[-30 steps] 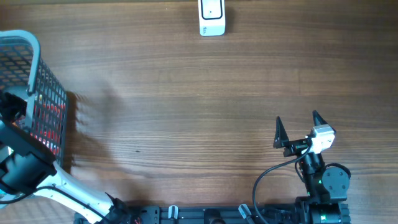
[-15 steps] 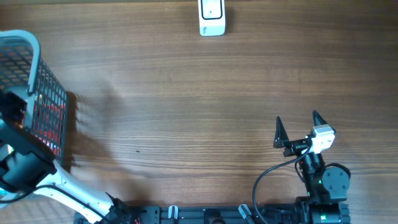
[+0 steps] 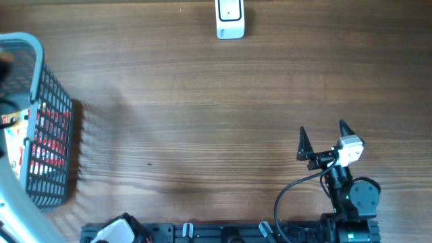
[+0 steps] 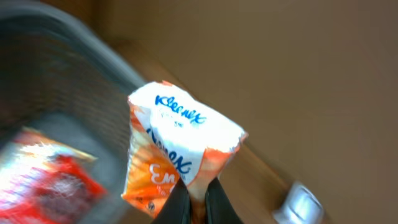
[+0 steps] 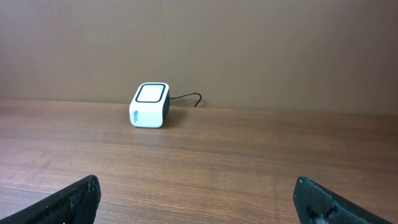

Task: Scan the item barcode
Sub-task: 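Lift orange tissue pack out and drop it on table center, then reach left gripper into basket and grasp red snack bag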

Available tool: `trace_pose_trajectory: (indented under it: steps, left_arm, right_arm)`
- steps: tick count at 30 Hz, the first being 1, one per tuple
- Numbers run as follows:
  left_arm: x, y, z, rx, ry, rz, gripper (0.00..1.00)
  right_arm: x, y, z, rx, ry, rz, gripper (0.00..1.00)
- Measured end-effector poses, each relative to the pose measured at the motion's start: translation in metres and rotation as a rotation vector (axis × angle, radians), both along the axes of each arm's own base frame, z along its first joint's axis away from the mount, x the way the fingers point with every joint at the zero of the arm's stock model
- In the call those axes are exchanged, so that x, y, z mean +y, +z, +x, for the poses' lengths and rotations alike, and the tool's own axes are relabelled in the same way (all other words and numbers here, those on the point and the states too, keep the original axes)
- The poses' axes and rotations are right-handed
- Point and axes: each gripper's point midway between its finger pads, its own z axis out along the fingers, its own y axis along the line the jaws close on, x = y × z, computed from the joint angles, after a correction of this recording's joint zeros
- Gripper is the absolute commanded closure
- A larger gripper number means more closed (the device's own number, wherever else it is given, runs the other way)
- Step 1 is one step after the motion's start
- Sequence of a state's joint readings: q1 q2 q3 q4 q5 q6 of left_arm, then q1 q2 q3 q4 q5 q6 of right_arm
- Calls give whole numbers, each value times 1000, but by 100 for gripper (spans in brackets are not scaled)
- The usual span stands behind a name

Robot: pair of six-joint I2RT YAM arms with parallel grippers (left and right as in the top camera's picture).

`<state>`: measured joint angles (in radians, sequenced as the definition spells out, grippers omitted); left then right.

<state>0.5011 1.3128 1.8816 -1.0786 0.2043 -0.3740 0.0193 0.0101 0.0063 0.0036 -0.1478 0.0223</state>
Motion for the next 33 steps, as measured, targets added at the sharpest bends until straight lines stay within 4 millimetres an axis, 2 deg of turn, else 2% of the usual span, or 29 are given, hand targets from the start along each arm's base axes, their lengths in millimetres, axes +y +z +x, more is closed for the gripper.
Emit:
trace_pose_trajectory:
  steps: [3, 5, 6, 8, 11, 12, 13, 14, 15, 16, 18, 21, 22, 23, 24, 26, 28, 29, 30, 32, 33]
  left_arm:
    - [-89, -20, 20, 71, -285, -76, 96]
    - [-151, -54, 34, 175, -475, -117, 96]
    - [-173, -76, 41, 240, -536, -131, 96]
    - [-223, -147, 51, 448, -656, -157, 96]
    - [-265, -233, 49, 704, -733, -161, 96]
    - [-283, -282, 45, 850, -759, -157, 92]
    - [-287, -298, 42, 898, -763, -154, 80]
    - [-290, -312, 41, 942, -761, -154, 48]
    - [-293, -327, 39, 984, -762, -153, 3]
    - [-295, -339, 38, 1019, -759, -153, 0]
    - [-294, -348, 37, 1044, -753, -154, 0]
    - [-284, -339, 37, 1064, -722, -169, 0]
    - [-278, -331, 39, 1063, -709, -176, 0]
    - [-267, -311, 42, 1063, -680, -192, 0]
    - [-257, -288, 49, 1033, -657, -203, 0]
    - [-224, -226, 67, 888, -587, -203, 0]
    - [-184, -160, 72, 700, -501, -178, 0]
    - [-160, -127, 68, 598, -442, -155, 0]
    - [-128, -86, 53, 477, -350, -116, 0]
    - [-89, -53, 29, 380, -224, -86, 0]
    - [-43, -35, 4, 326, -62, -71, 0]
  right_arm:
    - [0, 0, 0, 0, 0, 0, 0]
    - [0, 0, 0, 0, 0, 0, 0]
    - [0, 0, 0, 0, -1, 0, 0]
    - [0, 0, 0, 0, 0, 0, 0]
    - [0, 0, 0, 0, 2, 0, 0]
    - [0, 0, 0, 0, 2, 0, 0]
    - [0, 0, 0, 0, 2, 0, 0]
    - [0, 0, 0, 0, 2, 0, 0]
    - [0, 0, 0, 0, 2, 0, 0]
    - [0, 0, 0, 0, 2, 0, 0]
    - [0, 0, 0, 0, 2, 0, 0]
    - [0, 0, 0, 0, 2, 0, 0]
    - [0, 0, 0, 0, 2, 0, 0]
    - [0, 0, 0, 2, 2, 0, 0]
    - [0, 0, 0, 0, 2, 0, 0]
    - [0, 0, 0, 0, 2, 0, 0]
    - [0, 0, 0, 0, 2, 0, 0]
    - [0, 0, 0, 0, 2, 0, 0]
    - [0, 0, 0, 0, 2, 0, 0]
    - [0, 0, 0, 0, 1, 0, 0]
    - [0, 0, 0, 0, 1, 0, 0]
